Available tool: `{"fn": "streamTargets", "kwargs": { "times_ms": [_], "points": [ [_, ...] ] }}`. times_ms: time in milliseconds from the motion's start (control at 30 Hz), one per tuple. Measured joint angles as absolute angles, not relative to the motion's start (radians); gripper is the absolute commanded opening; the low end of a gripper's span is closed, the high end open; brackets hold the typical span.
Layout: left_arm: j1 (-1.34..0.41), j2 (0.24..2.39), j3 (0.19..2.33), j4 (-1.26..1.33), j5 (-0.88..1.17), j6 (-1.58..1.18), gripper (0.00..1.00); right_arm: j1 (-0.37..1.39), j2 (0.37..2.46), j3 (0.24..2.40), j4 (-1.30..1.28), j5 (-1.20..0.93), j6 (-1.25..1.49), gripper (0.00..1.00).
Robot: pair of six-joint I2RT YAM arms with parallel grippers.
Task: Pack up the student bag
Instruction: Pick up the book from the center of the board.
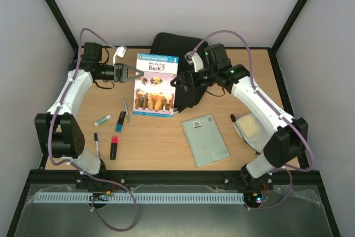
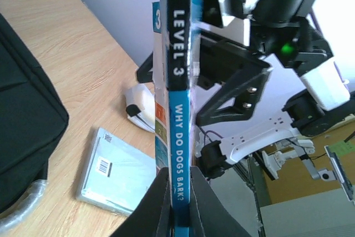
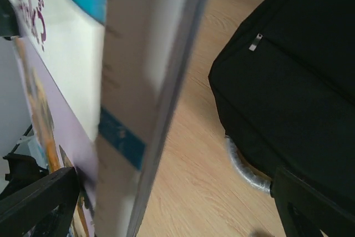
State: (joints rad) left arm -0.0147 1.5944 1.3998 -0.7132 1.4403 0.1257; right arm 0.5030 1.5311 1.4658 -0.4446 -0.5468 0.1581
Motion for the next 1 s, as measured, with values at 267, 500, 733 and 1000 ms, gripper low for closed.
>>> {"fn": "streamTargets", "kwargs": {
  "times_ms": [267,500,733,1000],
  "points": [
    [0.0,1.572,1.37,-0.689,1.485,0.087,0.02,0.496,1.629,1.466,-0.366,-0.752,0.254,0.97],
    [0.026,1.57,1.358,-0.685,1.478,0.086,0.03,0.497,1.69,1.466,-0.266,-0.968,0.324,0.9],
    [0.031,1.57,1.295,-0.582,1.358,-0.01,0.03,0.496,1.7,1.466,-0.221,-1.077,0.345,0.78],
    [0.033,1.57,1.243,-0.496,1.316,-0.097,0.07,0.496,1.7,1.466,-0.211,-1.071,0.348,0.71]
  ]
}}
